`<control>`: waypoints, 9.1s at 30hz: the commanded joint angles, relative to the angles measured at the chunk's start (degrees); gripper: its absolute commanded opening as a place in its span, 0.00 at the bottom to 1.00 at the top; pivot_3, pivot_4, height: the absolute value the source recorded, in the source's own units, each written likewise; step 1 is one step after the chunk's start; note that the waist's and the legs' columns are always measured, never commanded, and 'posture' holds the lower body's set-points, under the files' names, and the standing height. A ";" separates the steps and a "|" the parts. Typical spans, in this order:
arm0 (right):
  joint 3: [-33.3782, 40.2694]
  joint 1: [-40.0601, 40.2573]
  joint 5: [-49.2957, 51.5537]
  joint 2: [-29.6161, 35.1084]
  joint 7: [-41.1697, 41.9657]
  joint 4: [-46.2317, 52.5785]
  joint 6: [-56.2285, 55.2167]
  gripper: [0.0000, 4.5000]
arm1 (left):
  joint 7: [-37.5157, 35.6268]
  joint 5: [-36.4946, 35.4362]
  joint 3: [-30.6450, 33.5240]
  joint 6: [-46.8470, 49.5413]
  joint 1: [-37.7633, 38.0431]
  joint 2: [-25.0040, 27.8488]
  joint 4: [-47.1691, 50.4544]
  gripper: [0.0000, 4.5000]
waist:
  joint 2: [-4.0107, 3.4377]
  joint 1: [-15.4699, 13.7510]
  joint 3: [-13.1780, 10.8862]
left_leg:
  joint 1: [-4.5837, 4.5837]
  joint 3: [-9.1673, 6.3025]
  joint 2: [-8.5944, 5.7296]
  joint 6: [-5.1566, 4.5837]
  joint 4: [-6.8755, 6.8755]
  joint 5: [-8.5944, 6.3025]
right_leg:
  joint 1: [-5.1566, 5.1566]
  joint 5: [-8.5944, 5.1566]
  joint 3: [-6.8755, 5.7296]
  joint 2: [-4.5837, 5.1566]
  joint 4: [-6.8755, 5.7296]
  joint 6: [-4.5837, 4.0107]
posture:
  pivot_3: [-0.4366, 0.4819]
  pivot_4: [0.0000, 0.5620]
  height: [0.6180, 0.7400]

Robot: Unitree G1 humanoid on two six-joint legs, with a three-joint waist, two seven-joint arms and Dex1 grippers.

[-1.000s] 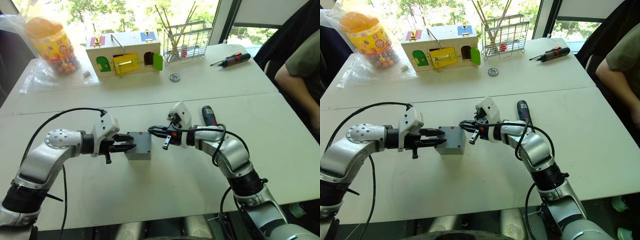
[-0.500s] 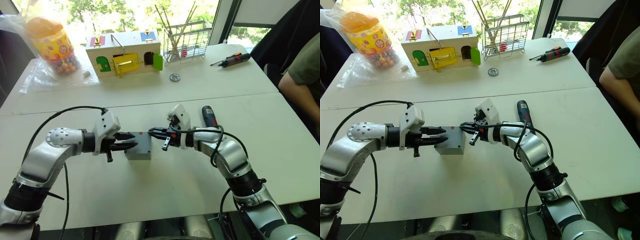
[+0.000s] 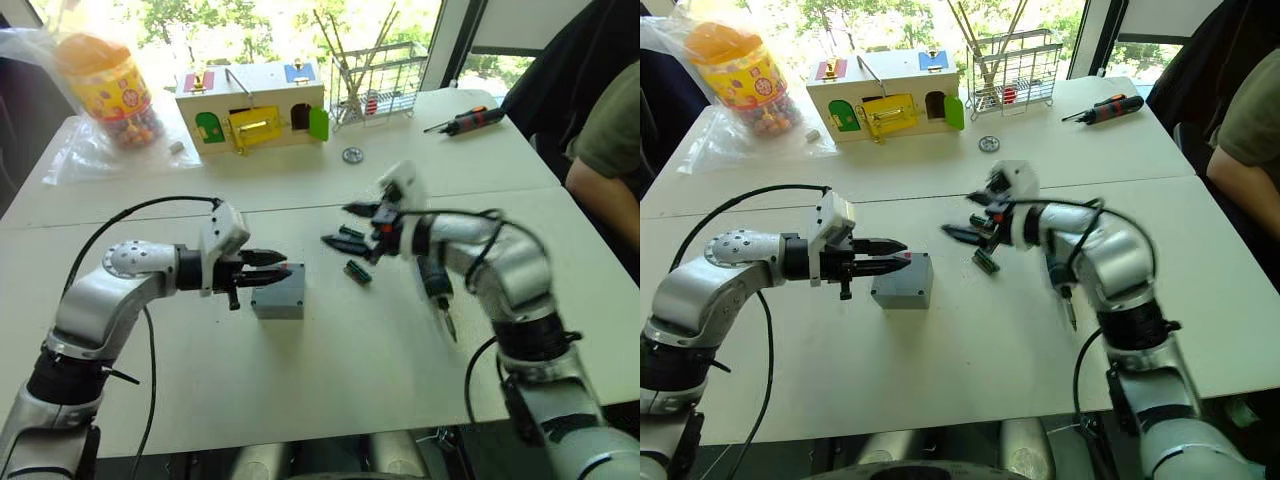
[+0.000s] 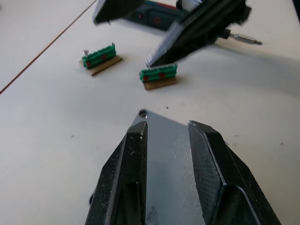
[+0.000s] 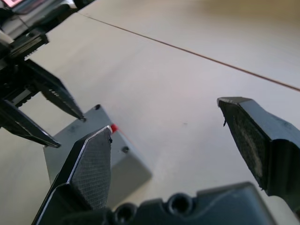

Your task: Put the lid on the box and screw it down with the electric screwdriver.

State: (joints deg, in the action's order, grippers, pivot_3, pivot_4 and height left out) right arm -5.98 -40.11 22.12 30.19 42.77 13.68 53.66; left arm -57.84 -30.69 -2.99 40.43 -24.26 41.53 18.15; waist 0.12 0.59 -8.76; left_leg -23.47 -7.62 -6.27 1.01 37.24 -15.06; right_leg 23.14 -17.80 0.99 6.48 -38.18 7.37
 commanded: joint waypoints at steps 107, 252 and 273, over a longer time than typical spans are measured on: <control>0.96 10.33 4.93 -27.19 -11.09 3.84 -23.21 0.40 | -2.23 8.03 -1.71 -6.22 5.86 5.90 -3.81 0.30 | 0.34 3.25 0.26 | -0.67 -0.02 -0.04 0.12 0.07 0.08 | 1.12 0.01 0.01 0.05 -0.97 -0.01 | 0.48 0.27 1.00; -5.89 -14.51 11.26 18.63 -3.73 -30.95 36.70 0.40 | -0.67 8.01 -9.92 -4.39 -0.51 2.35 7.46 0.30 | -0.06 0.97 -0.09 | 0.01 0.27 0.09 0.03 -0.57 0.07 | 0.36 -0.06 0.26 0.01 0.11 -0.10 | 0.48 0.27 1.00; -7.13 -16.77 4.72 21.51 3.74 -17.20 18.53 1.00 | -2.32 5.03 3.37 -3.92 1.92 7.28 -2.49 0.30 | -0.10 0.23 -0.11 | -0.05 0.21 0.07 -0.07 -0.24 -0.02 | 0.31 -0.05 0.19 0.00 0.05 -0.10 | 0.48 0.27 1.00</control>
State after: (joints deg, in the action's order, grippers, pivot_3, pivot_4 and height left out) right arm -15.54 -54.83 27.17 49.84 44.99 -9.53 76.09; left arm -59.32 -24.55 -3.19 36.79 -22.25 47.14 16.41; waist 0.02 0.83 -8.87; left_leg -23.54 -7.41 -6.20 0.94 37.01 -15.09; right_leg 23.48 -17.85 1.16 6.48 -38.14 7.28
